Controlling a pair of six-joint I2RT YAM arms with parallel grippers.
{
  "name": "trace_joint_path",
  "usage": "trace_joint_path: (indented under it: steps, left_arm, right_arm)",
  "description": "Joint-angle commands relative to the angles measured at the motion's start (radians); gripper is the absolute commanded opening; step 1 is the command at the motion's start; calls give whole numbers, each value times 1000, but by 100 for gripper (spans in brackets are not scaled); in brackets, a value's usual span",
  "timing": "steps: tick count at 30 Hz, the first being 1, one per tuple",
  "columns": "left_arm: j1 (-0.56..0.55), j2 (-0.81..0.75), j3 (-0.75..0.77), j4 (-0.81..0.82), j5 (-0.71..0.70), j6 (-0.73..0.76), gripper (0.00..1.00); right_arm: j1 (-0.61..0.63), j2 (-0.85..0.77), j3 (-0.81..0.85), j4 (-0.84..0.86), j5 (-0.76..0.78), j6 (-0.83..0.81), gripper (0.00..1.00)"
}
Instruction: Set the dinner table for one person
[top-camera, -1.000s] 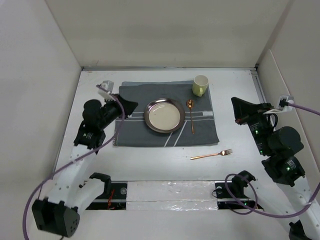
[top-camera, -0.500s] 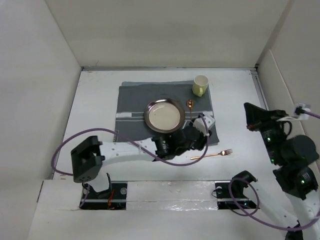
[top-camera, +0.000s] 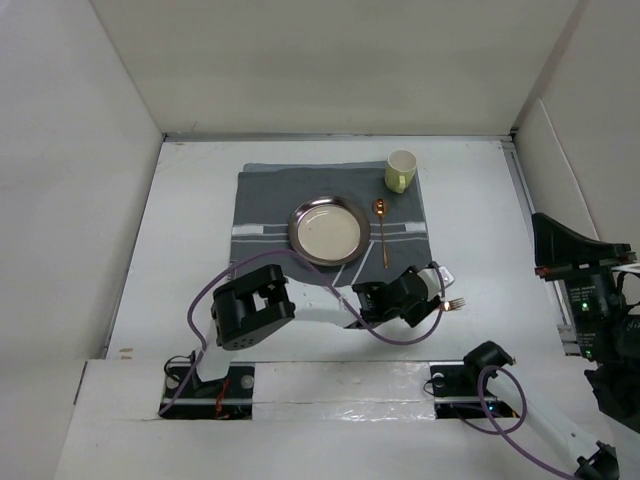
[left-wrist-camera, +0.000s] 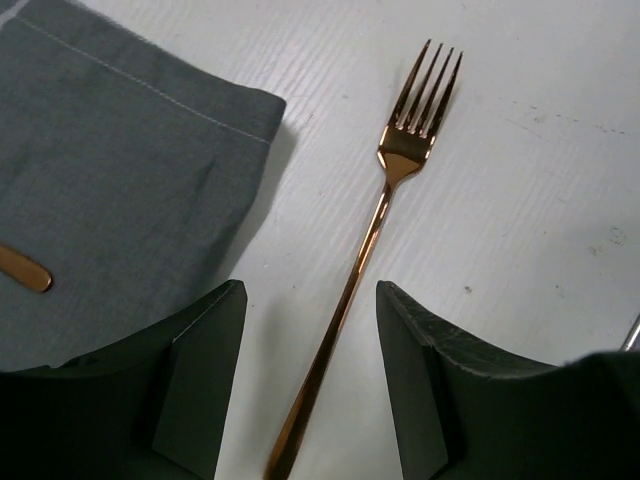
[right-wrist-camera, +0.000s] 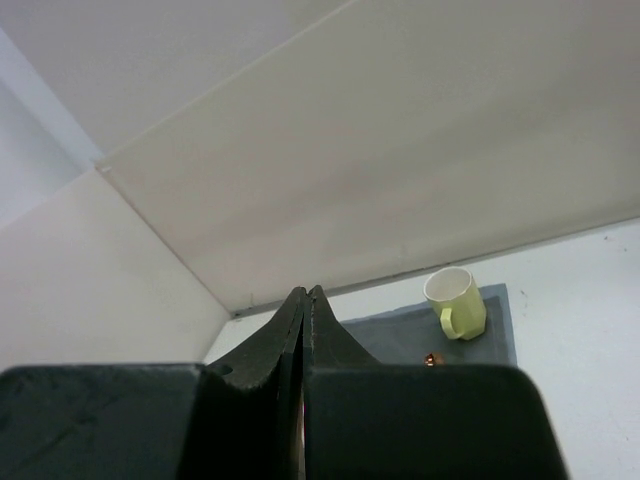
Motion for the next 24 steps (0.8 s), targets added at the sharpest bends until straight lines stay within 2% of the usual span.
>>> trace_joint_path:
  steps: [1,12,21,24]
  left_arm:
    - [-1,8,67,33,60,38,52]
    - [-1,140,174,-47,151,115,52]
    - [-1,189,202,-84,143,111,42]
    - [-1,197,196,-105,146,117,30]
  right_arm:
    - [21,17,-13,-17,21,-39,1]
    - [21,24,-31,-3,11,-45,2]
    - [21,28,-28,3,11,-44,3]
    - [21,24,-25,3,11,-39,3]
